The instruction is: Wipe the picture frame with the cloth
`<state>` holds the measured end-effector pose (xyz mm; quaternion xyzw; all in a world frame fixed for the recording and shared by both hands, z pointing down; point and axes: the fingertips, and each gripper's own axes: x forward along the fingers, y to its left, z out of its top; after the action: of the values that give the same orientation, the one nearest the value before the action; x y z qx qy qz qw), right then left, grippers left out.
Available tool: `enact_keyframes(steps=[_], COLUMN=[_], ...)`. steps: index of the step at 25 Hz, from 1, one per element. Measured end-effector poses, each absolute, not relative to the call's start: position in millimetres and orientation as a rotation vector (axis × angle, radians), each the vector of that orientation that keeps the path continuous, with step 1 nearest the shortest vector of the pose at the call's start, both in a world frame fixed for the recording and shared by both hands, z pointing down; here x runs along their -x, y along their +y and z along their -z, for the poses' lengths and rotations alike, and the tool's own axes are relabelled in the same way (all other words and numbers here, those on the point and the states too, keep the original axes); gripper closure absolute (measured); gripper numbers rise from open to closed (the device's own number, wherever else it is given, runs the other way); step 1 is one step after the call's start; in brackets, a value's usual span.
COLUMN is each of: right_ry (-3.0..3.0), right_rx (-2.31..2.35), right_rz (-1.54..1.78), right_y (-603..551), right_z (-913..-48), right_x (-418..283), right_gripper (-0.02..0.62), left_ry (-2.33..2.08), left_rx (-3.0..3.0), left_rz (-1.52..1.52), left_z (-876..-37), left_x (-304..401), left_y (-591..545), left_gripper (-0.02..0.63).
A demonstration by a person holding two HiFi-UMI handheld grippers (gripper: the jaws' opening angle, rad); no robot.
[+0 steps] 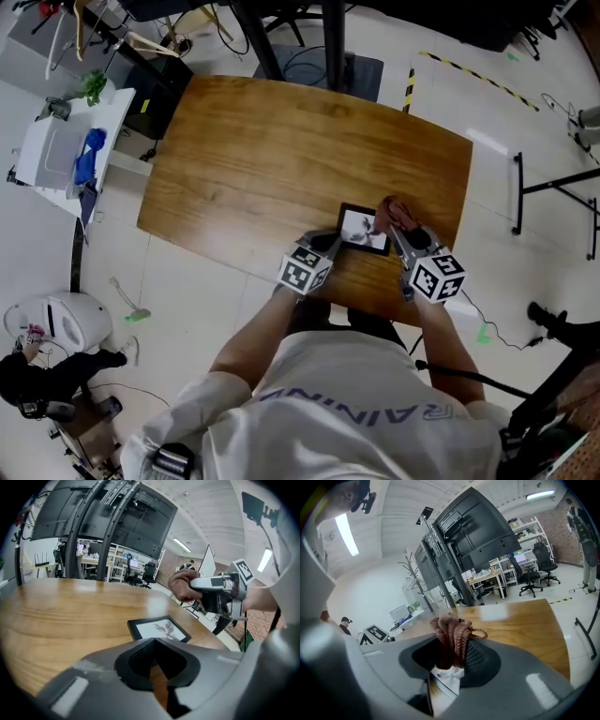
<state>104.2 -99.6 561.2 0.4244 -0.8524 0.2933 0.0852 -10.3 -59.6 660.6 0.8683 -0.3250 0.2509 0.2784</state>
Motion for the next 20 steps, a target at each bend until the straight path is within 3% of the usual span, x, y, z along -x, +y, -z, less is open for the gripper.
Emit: enact_keyframes(steps=[10, 20], right_ry=[-2.442, -2.349], right_rx=[-1.055, -1.013], right_rz=[-1.042, -1.034], right_y=[-103, -101], right_z=[-617, -644], right_x=[-25, 1], right_gripper=[0.476, 0.476], left_ry=[-0.827, -0.853], left_rx=[-2.304, -2.292], left_rz=[-0.733, -0.696], left_z=[-687, -687], left_x=[10, 11], left_y=[-44, -48], left_gripper=[0.6, 0.6])
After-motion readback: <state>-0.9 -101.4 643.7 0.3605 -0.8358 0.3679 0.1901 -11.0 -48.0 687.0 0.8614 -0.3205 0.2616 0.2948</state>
